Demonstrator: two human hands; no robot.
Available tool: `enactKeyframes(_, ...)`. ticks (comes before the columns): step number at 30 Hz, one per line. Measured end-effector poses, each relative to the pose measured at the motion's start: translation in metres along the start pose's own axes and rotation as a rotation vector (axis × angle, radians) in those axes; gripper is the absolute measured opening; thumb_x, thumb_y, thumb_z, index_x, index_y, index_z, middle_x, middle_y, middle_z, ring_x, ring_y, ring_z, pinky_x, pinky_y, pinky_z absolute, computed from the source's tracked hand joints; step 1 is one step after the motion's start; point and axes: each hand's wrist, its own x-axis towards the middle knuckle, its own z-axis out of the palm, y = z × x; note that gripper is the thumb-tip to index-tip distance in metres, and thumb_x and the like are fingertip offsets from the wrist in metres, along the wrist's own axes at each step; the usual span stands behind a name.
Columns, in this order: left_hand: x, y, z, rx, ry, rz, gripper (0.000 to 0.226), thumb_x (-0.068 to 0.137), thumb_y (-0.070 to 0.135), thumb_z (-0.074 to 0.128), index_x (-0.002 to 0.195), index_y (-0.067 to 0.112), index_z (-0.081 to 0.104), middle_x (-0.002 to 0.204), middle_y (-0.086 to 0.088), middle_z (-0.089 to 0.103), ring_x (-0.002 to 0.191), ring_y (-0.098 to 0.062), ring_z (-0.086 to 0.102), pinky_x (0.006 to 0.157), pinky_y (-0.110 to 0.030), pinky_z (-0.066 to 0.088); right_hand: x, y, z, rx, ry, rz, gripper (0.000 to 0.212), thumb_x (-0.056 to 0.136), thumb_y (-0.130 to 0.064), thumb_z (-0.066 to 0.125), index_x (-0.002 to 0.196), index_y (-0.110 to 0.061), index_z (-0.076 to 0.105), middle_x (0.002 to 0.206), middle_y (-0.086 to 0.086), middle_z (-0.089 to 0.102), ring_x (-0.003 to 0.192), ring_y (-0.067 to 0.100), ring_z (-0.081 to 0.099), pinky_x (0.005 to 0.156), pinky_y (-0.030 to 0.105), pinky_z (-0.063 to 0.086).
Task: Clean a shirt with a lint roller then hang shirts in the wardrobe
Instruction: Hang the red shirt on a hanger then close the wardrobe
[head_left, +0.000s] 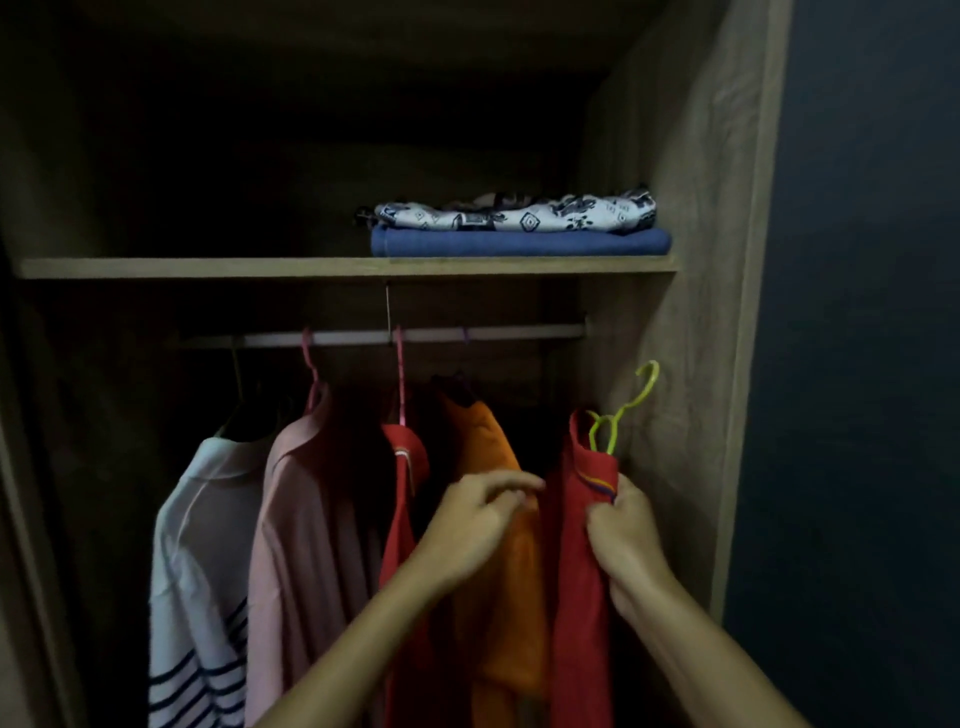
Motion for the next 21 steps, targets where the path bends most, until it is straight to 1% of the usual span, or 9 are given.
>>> enactKeyframes(1,0.011,0.0,-0.001,0.144,0.202,0.052,0.028,0.092,0.013,0.053,0.115,0.02,0.069,0.11,-0.002,0.07,0.091,-0.007,0.063,0.077,-0.012,0.045,0.007,-0.001,0.0,-0.005,-0.009,0.003,0.031,0.082,-0.004,0.046,0.094,-0.022,0.067,0.077,0.013,0.07,0.069,0.033,0.066,0.065,0.046,0.056)
enactKeyframes(2,0.024,-0.002,0.0,0.241,0.315,0.089,0.031,0.093,0.015,0.054,0.122,0.021,0.064,0.12,-0.002,0.065,0.103,-0.007,0.06,0.087,-0.014,0.043,0.015,-0.006,0.0,-0.019,-0.019,-0.005,0.031,0.08,-0.006,0.046,0.094,-0.023,0.068,0.078,0.013,0.071,0.07,0.033,0.068,0.066,0.047,0.057)
enactKeyframes(4,0.049,-0.01,0.006,0.353,0.301,0.074,0.046,0.093,0.027,0.057,0.139,0.021,0.049,0.148,-0.006,0.041,0.136,-0.017,0.04,0.112,-0.024,0.031,0.034,-0.014,0.004,-0.059,-0.048,-0.048,0.029,0.079,-0.013,0.047,0.095,-0.025,0.07,0.08,0.009,0.074,0.075,0.03,0.07,0.071,0.047,0.059)
enactKeyframes(6,0.067,-0.015,0.014,0.44,0.21,-0.045,0.06,0.093,0.039,0.056,0.147,0.026,0.035,0.16,-0.012,0.012,0.148,-0.028,0.015,0.12,-0.036,0.02,0.056,-0.022,0.013,-0.118,-0.081,-0.076,0.028,0.079,-0.019,0.047,0.094,-0.025,0.07,0.082,0.006,0.074,0.077,0.028,0.071,0.075,0.046,0.059)
enactKeyframes(8,0.077,-0.019,0.019,0.542,0.188,-0.144,0.061,0.092,0.03,0.056,0.148,0.026,0.032,0.161,-0.017,0.0,0.148,-0.033,0.011,0.121,-0.038,0.018,0.079,-0.028,0.026,-0.212,-0.081,-0.101,0.026,0.074,-0.021,0.046,0.089,-0.021,0.067,0.079,0.007,0.072,0.074,0.03,0.069,0.073,0.045,0.059)
enactKeyframes(11,0.075,-0.027,0.016,0.521,0.196,-0.162,0.068,0.088,0.002,0.05,0.15,0.02,0.026,0.161,-0.018,0.005,0.142,-0.035,0.03,0.113,-0.037,0.032,0.108,-0.036,0.047,-0.314,-0.112,-0.122,0.02,0.075,-0.019,0.048,0.086,-0.015,0.064,0.08,0.009,0.07,0.076,0.032,0.068,0.072,0.043,0.058)
enactKeyframes(16,0.063,-0.038,0.003,0.401,0.104,-0.154,0.098,0.082,-0.019,0.039,0.151,0.018,-0.02,0.158,-0.016,-0.023,0.148,-0.027,-0.003,0.106,-0.015,0.02,0.129,-0.051,0.07,-0.412,-0.145,-0.124,0.025,0.086,-0.017,0.046,0.1,-0.008,0.065,0.101,0.014,0.068,0.095,0.032,0.065,0.083,0.033,0.052)
enactKeyframes(19,0.061,-0.043,-0.008,0.419,0.097,-0.173,0.098,0.08,-0.021,0.039,0.149,0.012,-0.023,0.158,-0.017,-0.022,0.149,-0.026,-0.003,0.097,-0.004,0.011,0.136,-0.046,0.078,-0.429,-0.173,-0.09,0.028,0.092,-0.014,0.043,0.11,-0.002,0.061,0.108,0.017,0.065,0.1,0.033,0.063,0.08,0.03,0.048)
enactKeyframes(21,0.06,-0.049,-0.014,0.429,0.113,-0.178,0.098,0.078,-0.021,0.038,0.149,0.01,-0.021,0.159,-0.017,-0.018,0.149,-0.025,-0.005,0.102,-0.007,0.005,0.141,-0.038,0.08,-0.442,-0.2,-0.067,0.029,0.09,-0.011,0.042,0.11,-0.001,0.061,0.11,0.019,0.065,0.1,0.034,0.064,0.079,0.032,0.051)
